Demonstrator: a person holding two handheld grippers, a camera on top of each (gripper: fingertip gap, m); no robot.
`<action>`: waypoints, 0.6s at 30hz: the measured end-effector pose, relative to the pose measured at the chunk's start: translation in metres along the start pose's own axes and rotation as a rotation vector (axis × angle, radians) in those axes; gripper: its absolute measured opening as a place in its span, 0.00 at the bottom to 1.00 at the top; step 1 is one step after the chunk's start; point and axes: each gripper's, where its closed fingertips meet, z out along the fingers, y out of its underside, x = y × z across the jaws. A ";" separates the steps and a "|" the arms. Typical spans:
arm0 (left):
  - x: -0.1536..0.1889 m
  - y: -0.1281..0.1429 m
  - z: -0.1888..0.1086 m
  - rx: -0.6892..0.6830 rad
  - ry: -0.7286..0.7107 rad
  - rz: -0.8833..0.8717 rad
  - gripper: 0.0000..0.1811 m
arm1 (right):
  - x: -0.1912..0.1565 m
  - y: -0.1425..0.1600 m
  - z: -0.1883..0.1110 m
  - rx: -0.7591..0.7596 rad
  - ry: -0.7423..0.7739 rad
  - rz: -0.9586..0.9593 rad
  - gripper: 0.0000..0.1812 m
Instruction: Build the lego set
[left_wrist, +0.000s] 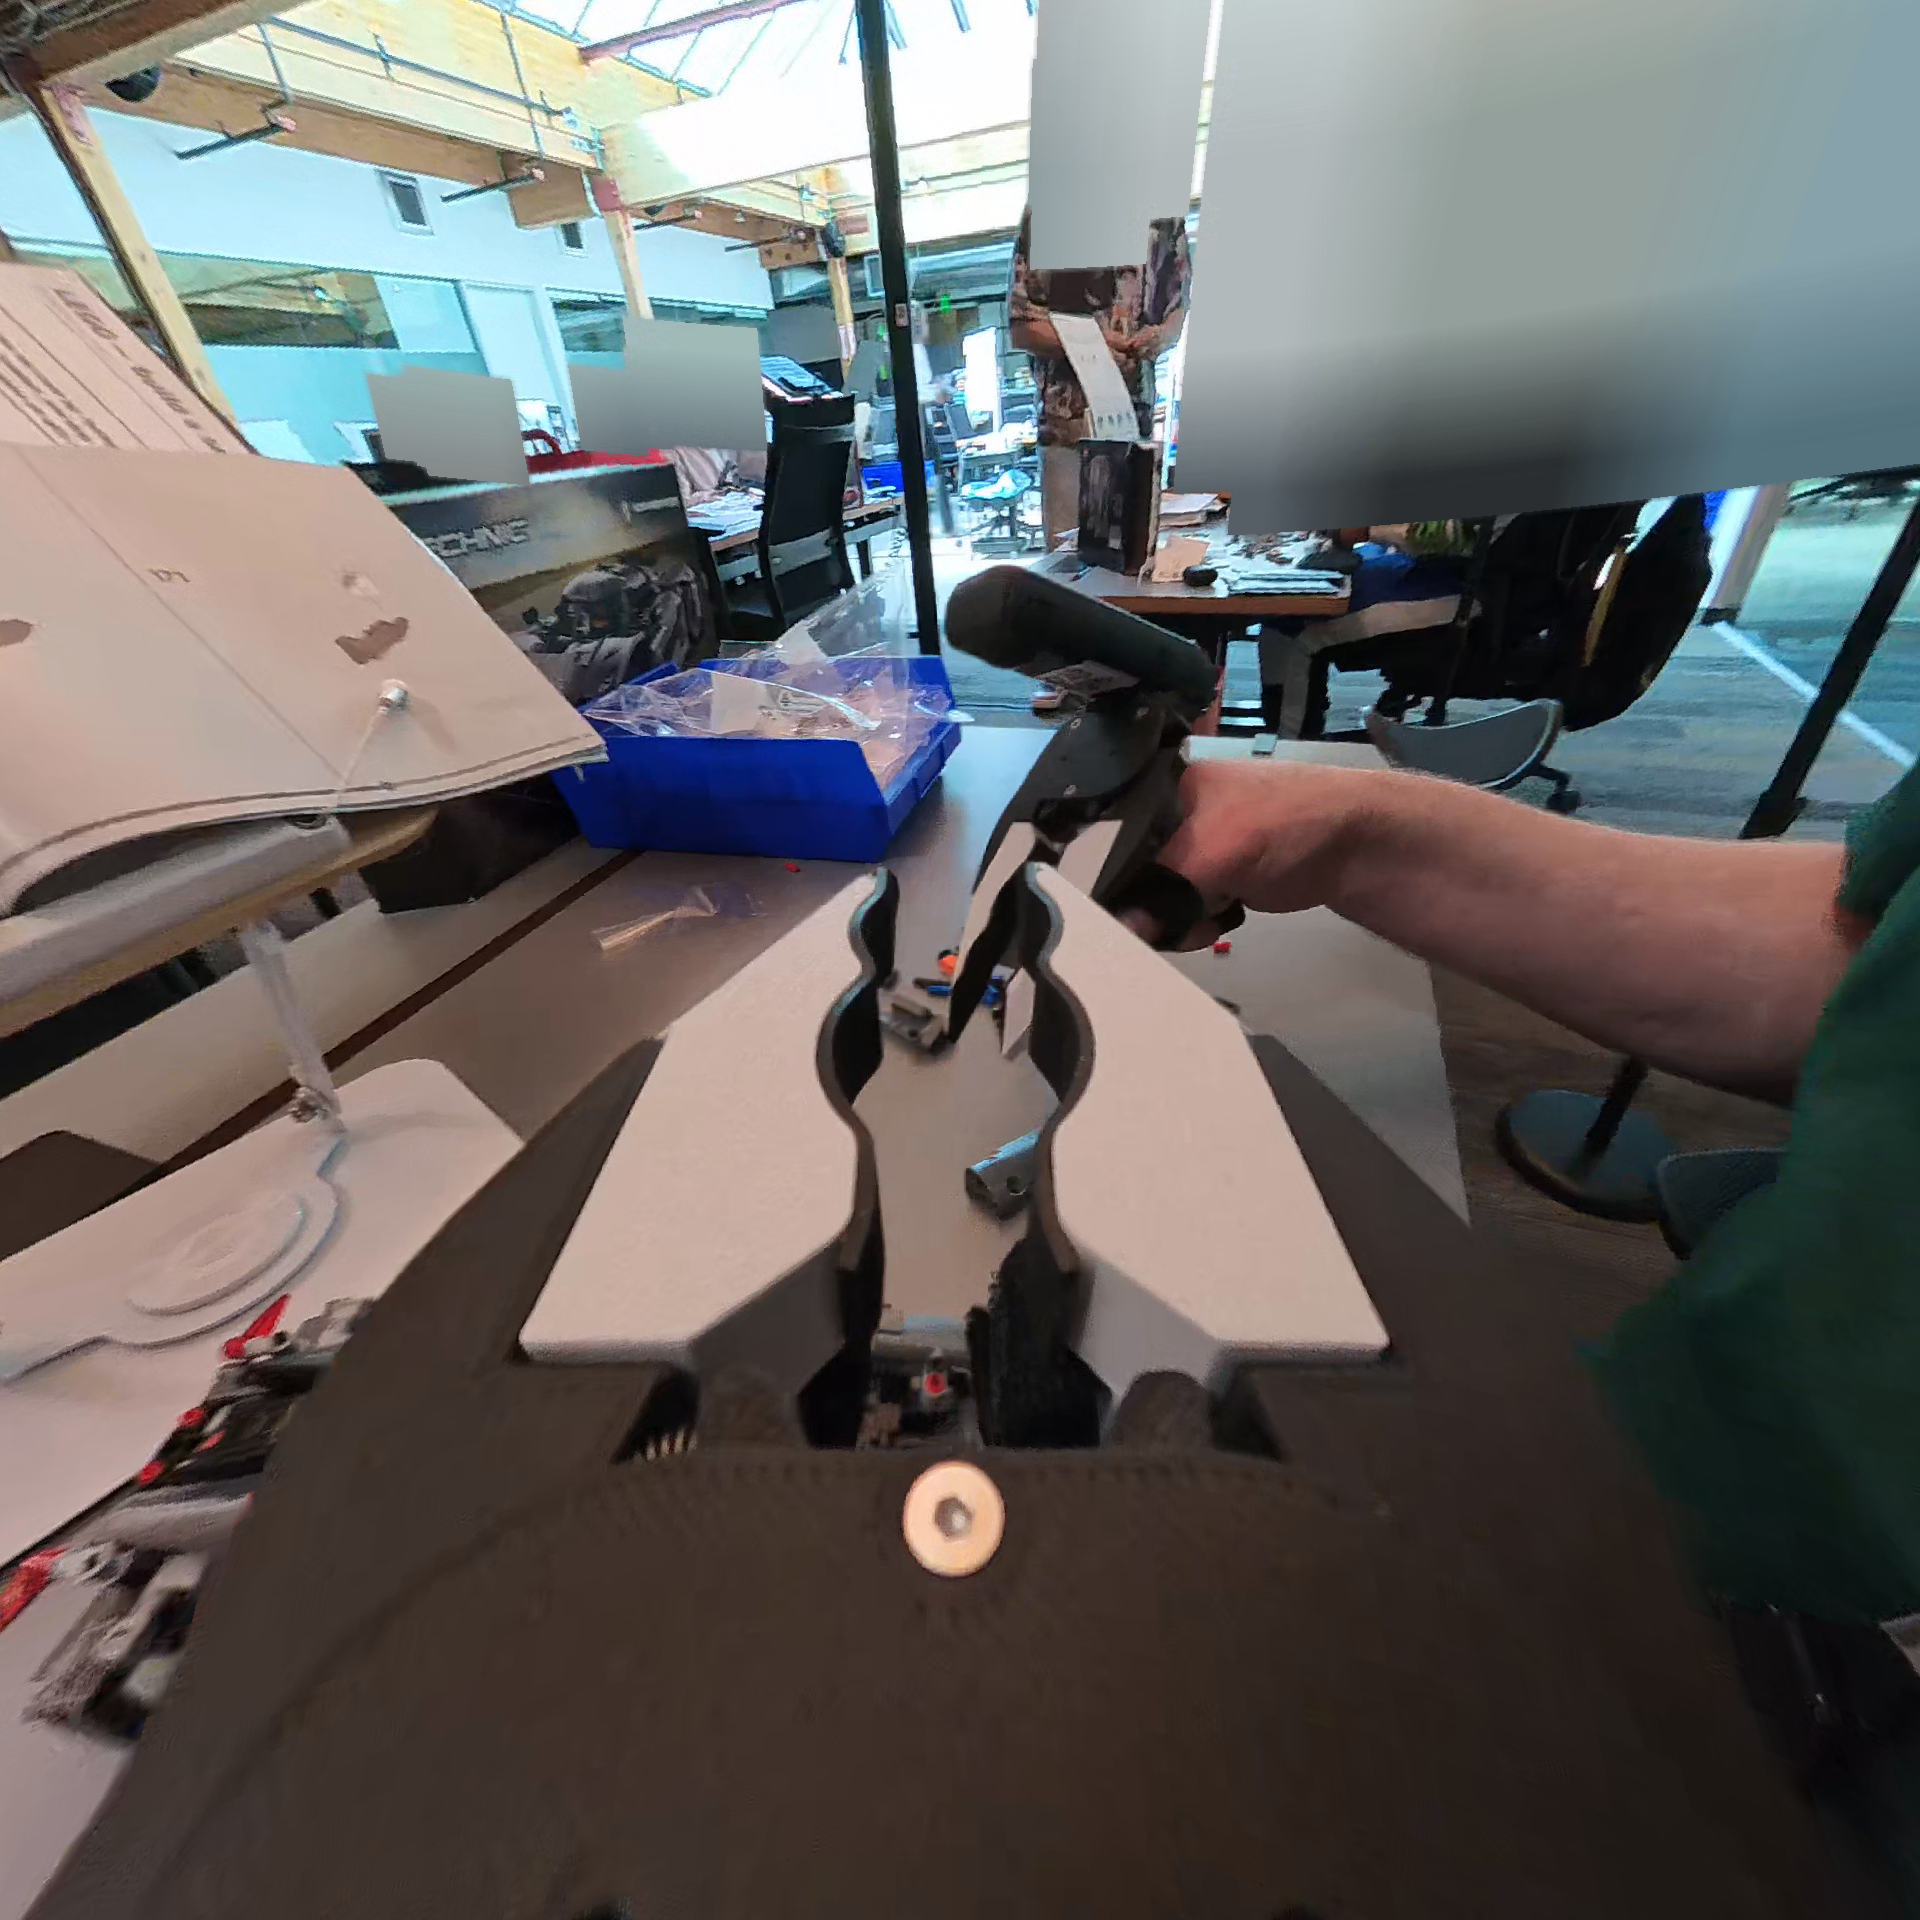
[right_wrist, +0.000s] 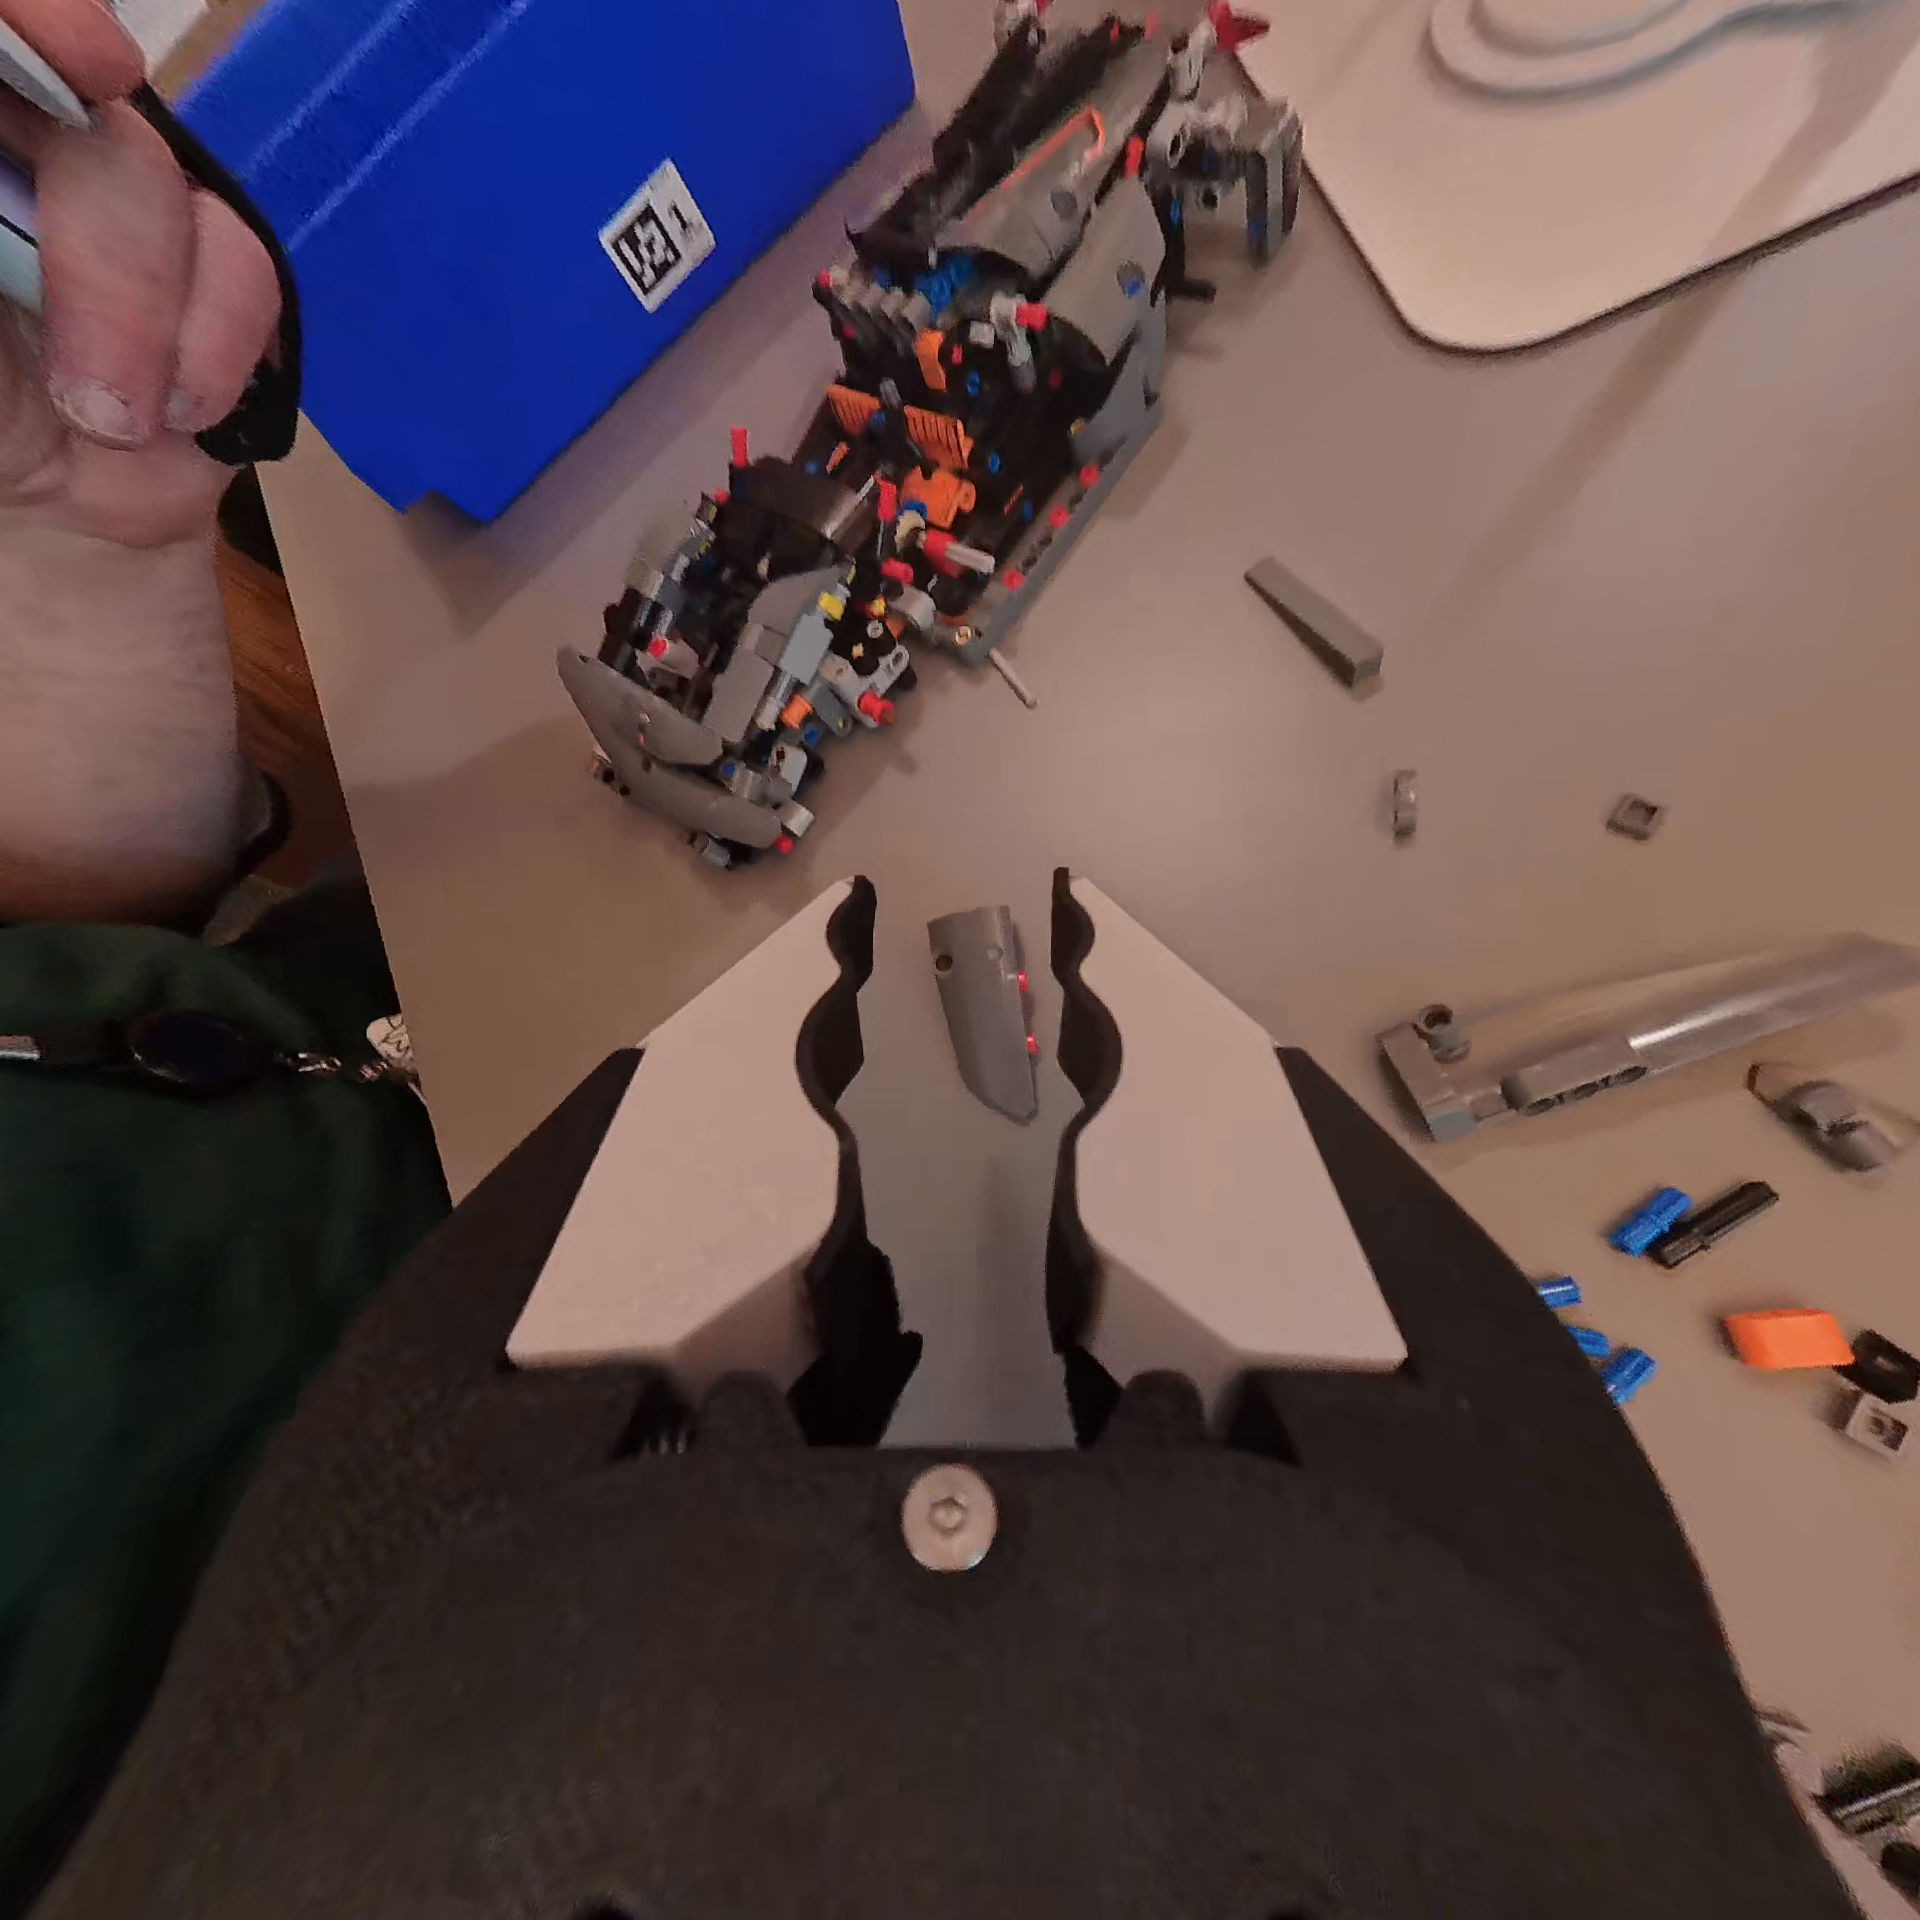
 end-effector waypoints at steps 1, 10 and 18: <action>-0.003 -0.004 -0.006 0.002 -0.019 0.012 0.11 | -0.002 -0.004 -0.002 0.017 -0.001 -0.006 0.18; -0.078 -0.019 -0.126 -0.141 -0.443 0.161 0.11 | -0.016 -0.025 -0.006 0.100 0.006 -0.095 0.16; -0.129 -0.006 -0.277 -0.329 -0.879 0.154 0.11 | -0.025 -0.045 -0.008 0.172 0.001 -0.163 0.15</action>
